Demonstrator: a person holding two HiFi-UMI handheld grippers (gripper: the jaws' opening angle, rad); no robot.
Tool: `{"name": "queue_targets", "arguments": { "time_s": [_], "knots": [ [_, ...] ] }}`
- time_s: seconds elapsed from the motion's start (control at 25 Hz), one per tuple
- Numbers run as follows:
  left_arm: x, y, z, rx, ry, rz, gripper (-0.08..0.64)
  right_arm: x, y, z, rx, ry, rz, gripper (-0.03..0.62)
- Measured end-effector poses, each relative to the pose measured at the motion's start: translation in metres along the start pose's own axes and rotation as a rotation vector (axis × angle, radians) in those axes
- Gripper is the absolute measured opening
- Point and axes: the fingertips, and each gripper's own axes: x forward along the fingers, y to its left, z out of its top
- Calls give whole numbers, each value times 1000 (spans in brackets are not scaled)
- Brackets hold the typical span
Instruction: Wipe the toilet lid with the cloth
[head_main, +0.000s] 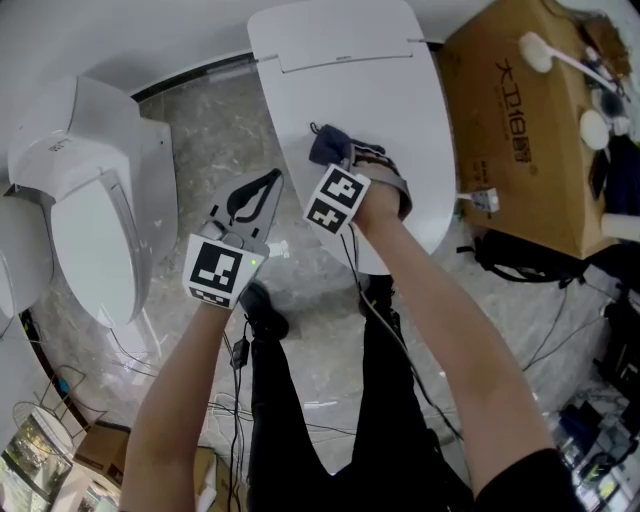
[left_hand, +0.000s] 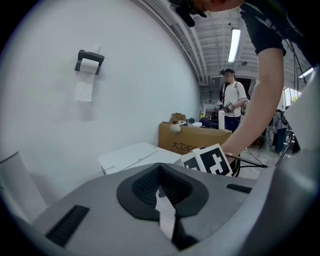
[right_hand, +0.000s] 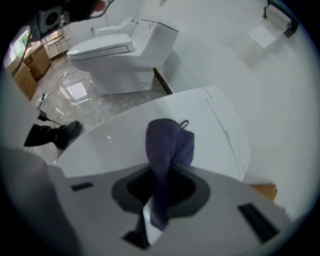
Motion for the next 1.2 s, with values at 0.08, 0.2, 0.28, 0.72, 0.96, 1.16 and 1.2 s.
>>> {"name": "queue_targets", "arguments": {
  "time_s": [0.08,0.2,0.28,0.72,0.96,1.16,1.2],
  "knots": [
    [-2,-1,-1,-3,1,-2,17,-1,4,3,-2,-4,4,67],
    [-4,3,-2,-7,2,4,17,-1,8,13,-6,-17,7,67],
    [-5,2,-2,-17,5,3,17,-2,11,16,-4,-21,10,67],
    [-14,8,-2,-12,-3,7,17,-7,31,44,-49,-41,34,67],
    [-20,14,-3,-18,-1,16,17,-9,38,56,-61,-53,39,67],
    [-23,17,-5,-11,0,19,17,-10,43,63,-78,-64,42,67],
    [-23,17,-5,-10,0,20,17,-10,43,64,-80,-65,43,67]
  ]
}}
